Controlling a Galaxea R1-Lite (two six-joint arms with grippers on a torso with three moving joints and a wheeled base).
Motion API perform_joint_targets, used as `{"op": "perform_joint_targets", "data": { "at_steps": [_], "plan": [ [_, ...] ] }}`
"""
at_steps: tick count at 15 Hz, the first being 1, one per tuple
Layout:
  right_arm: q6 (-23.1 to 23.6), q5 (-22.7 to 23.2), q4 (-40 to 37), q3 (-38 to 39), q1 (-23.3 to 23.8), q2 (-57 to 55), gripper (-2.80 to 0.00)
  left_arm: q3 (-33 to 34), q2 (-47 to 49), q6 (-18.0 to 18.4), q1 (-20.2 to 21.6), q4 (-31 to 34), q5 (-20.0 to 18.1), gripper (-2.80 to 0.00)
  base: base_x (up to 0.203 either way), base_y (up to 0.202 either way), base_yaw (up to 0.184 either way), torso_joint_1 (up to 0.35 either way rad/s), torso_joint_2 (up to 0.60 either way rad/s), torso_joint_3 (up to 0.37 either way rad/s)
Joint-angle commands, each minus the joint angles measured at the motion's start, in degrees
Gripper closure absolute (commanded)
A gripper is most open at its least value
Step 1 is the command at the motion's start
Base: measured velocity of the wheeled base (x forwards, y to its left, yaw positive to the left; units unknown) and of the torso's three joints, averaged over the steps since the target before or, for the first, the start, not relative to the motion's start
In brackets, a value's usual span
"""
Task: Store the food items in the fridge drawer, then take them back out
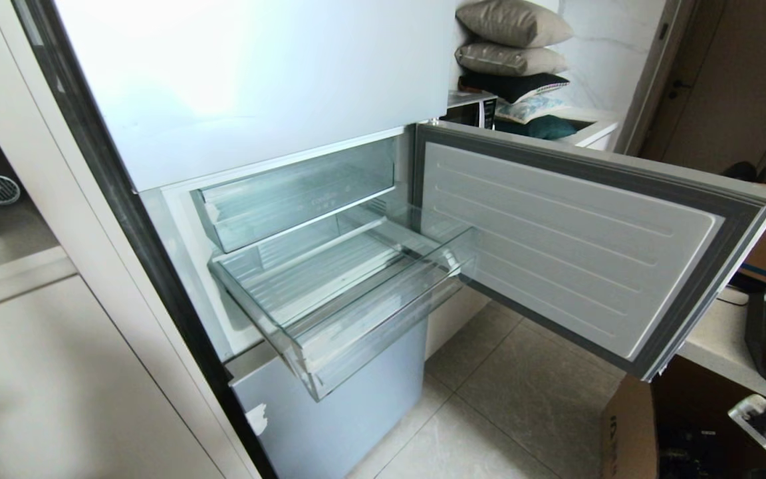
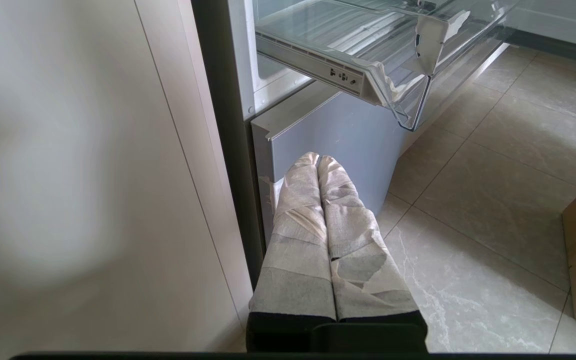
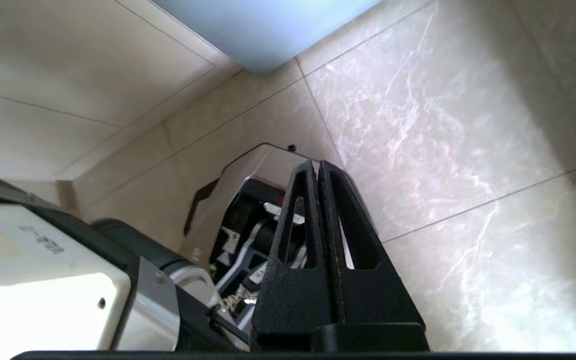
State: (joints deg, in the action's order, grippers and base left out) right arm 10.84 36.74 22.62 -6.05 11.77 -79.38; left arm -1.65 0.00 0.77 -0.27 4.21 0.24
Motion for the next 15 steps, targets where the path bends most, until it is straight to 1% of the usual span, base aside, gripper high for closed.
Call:
{"op": "perform_joint_targets", "data": {
  "at_steps": [1, 2, 3, 5, 6, 7, 8, 10, 11, 13, 15],
  "plan": [
    [-0.21, 0.02, 0.49, -3.36, -0.61, -5.97, 0.00, -0.02, 0.00, 0.02, 0.00, 0.01, 0.02, 0.00, 0.000, 0.000, 0.000, 0.000, 0.00, 0.000],
    [-0.58, 0.01, 1.16, -5.87, -1.67, -7.81, 0.00, 0.05, 0.00, 0.02, 0.00, 0.01, 0.02, 0.00, 0.000, 0.000, 0.000, 0.000, 0.00, 0.000],
    [-1.92, 0.03, 2.11, -9.45, -3.11, -10.21, 0.00, 0.02, 0.00, 0.02, 0.00, 0.01, 0.02, 0.00, 0.000, 0.000, 0.000, 0.000, 0.00, 0.000],
    [-6.45, -0.15, 3.70, -18.40, -7.06, -15.32, 0.00, -0.02, 0.00, 0.02, -0.08, 0.01, 0.02, 0.00, 0.000, 0.000, 0.000, 0.000, 0.00, 0.000],
    [-8.34, -0.81, 4.01, -23.73, -9.12, -18.47, 0.00, 0.05, 0.00, 0.02, 0.00, 0.01, 0.02, 0.00, 0.000, 0.000, 0.000, 0.000, 0.00, 0.000],
    [-9.81, -2.58, 3.97, -28.67, -11.62, -22.20, 0.00, -0.02, 0.00, 0.02, 0.00, 0.01, 0.02, 0.00, 0.000, 0.000, 0.000, 0.000, 0.00, 0.000],
    [-11.19, -6.15, 3.67, -33.29, -14.53, -25.84, 0.00, -0.02, 0.00, 0.02, -0.02, 0.01, 0.02, 0.00, 0.000, 0.000, 0.000, 0.000, 0.00, 0.000],
    [-13.95, -15.26, 2.78, -41.41, -20.28, -32.21, 0.00, -0.02, 0.00, 0.02, 0.00, 0.01, 0.02, 0.00, 0.000, 0.000, 0.000, 0.000, 0.00, 0.000],
    [-14.77, -18.90, 1.60, -45.31, -22.35, -34.69, 0.00, 0.04, 0.00, 0.02, 0.00, 0.01, 0.02, 0.00, 0.000, 0.000, 0.000, 0.000, 0.00, 0.000],
    [-15.47, -22.99, -2.68, -52.38, -24.99, -38.57, 0.00, 0.05, 0.00, 0.02, 0.00, 0.01, 0.02, 0.00, 0.000, 0.000, 0.000, 0.000, 0.00, 0.000],
    [-15.73, -24.85, -6.17, -58.76, -26.98, -41.99, 0.00, -0.02, 0.00, 0.02, -0.08, 0.01, 0.02, 0.00, 0.000, 0.000, 0.000, 0.000, 0.00, 0.000]
  ]
}}
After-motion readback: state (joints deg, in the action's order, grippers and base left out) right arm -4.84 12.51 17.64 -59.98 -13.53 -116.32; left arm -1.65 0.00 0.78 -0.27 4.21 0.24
